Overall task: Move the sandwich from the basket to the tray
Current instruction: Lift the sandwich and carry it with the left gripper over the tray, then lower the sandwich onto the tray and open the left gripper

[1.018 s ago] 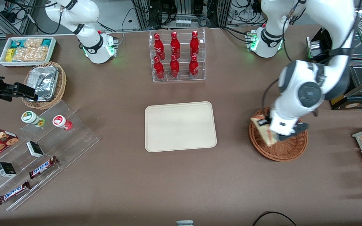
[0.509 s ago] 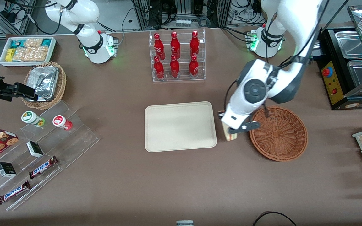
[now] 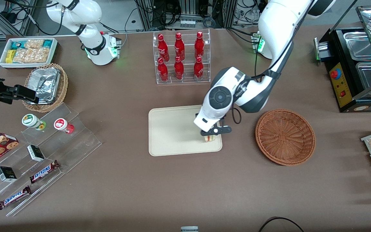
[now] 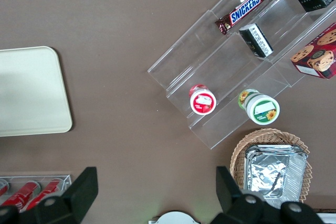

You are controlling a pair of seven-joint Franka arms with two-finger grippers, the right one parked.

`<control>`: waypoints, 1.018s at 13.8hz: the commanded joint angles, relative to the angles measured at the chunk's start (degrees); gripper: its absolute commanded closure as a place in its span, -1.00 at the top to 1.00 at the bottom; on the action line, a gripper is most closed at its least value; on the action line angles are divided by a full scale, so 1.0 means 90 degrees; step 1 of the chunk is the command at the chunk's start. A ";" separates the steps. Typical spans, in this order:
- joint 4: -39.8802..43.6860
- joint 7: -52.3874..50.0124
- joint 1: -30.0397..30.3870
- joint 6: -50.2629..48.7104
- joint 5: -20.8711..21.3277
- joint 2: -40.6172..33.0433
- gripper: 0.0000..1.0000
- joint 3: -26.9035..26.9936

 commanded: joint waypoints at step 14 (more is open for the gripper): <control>0.1768 -0.1162 -0.0914 0.0139 0.0635 0.1707 -1.00 0.0106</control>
